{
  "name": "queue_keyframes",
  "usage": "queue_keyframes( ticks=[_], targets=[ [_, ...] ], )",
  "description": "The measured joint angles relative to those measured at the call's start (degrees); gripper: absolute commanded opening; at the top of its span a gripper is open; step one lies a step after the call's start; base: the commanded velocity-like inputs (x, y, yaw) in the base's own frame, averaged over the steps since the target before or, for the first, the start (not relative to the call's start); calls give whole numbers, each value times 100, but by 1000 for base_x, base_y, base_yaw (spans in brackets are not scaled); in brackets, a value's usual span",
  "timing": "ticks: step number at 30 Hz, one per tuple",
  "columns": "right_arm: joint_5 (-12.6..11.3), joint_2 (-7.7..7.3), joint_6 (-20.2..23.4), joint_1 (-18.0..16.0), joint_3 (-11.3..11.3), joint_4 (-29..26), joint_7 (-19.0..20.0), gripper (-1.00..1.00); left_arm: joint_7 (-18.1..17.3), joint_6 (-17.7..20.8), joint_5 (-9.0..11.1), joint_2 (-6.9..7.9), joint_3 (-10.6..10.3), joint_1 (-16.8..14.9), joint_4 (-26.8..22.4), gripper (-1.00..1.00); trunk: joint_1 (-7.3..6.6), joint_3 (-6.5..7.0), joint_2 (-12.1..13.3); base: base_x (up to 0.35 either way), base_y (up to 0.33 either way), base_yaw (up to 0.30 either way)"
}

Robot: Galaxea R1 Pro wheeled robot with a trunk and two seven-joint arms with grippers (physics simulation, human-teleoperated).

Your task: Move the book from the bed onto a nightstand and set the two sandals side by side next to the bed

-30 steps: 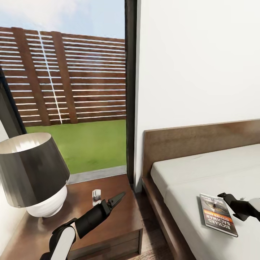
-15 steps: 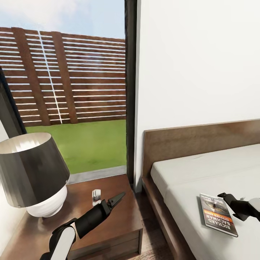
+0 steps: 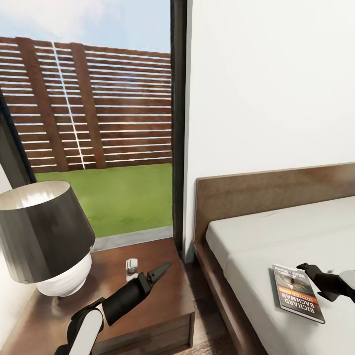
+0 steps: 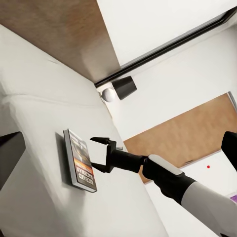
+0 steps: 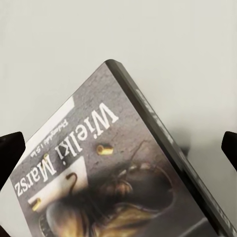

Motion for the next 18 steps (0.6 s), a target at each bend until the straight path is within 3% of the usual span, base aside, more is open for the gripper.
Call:
queue_keyframes(
  ticks=[18],
  targets=[
    [85,148,-48,-7,22,-3,12,100,0,0,0,4,1,3,0,100,-1,1,-1,0,0,0]
  ],
)
